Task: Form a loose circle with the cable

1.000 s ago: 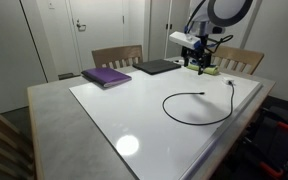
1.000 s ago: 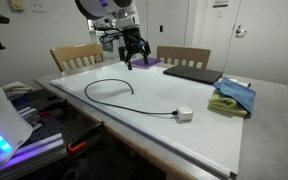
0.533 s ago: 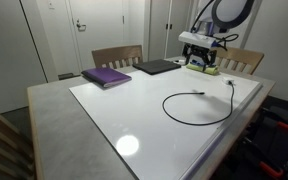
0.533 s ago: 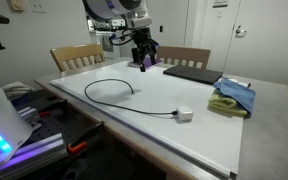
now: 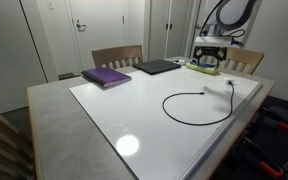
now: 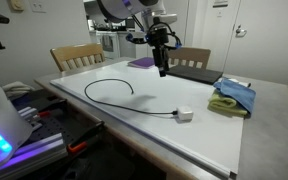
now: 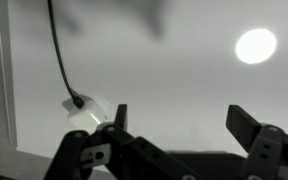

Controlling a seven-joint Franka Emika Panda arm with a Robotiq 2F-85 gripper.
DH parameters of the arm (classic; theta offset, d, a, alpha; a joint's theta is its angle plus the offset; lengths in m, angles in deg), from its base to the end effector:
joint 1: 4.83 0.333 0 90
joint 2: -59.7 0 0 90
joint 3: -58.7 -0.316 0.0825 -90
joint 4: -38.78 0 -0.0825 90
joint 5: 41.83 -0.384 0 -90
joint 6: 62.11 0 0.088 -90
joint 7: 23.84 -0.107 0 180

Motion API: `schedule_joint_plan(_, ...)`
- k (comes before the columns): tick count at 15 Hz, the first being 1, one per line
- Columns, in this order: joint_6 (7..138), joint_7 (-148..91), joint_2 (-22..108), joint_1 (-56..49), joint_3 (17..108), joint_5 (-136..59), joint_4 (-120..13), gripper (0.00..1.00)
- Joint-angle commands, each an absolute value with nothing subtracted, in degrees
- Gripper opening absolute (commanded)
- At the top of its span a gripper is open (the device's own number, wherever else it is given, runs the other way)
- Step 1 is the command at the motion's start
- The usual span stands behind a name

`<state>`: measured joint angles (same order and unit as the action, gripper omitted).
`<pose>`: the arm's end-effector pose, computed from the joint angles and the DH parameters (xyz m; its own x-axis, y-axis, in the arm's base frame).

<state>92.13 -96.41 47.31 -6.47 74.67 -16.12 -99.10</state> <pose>0.4834 -0.1415 0.2326 0.3887 -0.8835 0.2613 -0.9206 -0.3837 0.0723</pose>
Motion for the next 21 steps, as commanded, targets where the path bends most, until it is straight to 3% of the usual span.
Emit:
schedule_joint_plan(1, 90.7, -96.4, 44.65, -6.31, 78.19, -9.57, -95.79, 1.0)
schedule_joint_plan(8, 92.21, -83.22, 42.4, -11.53, 79.15, -14.71, -97.22, 1.0)
schedule_joint_plan(18, 88.74, -57.43, 39.99, -19.43, 78.4, -40.95, -97.47, 1.0)
schedule_joint_plan(21, 92.86, -46.65, 40.52, -21.95, 76.05, -47.86, -99.34, 1.0)
